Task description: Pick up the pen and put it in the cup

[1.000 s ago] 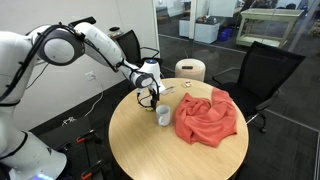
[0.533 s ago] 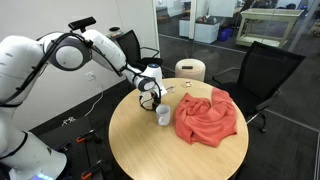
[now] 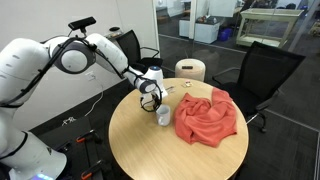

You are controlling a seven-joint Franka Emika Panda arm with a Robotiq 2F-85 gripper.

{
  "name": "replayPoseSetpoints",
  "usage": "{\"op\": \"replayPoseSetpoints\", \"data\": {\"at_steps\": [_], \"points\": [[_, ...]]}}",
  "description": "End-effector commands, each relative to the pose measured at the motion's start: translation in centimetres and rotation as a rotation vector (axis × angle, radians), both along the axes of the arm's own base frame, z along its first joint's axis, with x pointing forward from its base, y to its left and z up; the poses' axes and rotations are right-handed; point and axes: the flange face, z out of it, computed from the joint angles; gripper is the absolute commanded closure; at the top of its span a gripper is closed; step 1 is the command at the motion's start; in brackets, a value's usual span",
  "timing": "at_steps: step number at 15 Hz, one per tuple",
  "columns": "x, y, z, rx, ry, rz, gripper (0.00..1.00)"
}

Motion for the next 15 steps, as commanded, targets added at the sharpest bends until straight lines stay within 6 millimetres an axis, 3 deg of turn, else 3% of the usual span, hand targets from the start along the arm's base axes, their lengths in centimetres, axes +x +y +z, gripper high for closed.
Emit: {"op": "replayPoseSetpoints", "data": {"at_steps": [1, 7, 10, 15], "points": [[0.7, 0.0, 0.1, 0.009, 0.005, -0.024, 0.58], [0.9, 0.2, 0.8, 0.022, 0.0, -0.031, 0.99], [0.8, 0.8, 2.2, 0.012, -0.012, -0.027, 0.96], [0.9, 2.1, 7.1, -0.017, -0.061, -0.018, 0.96]]}}
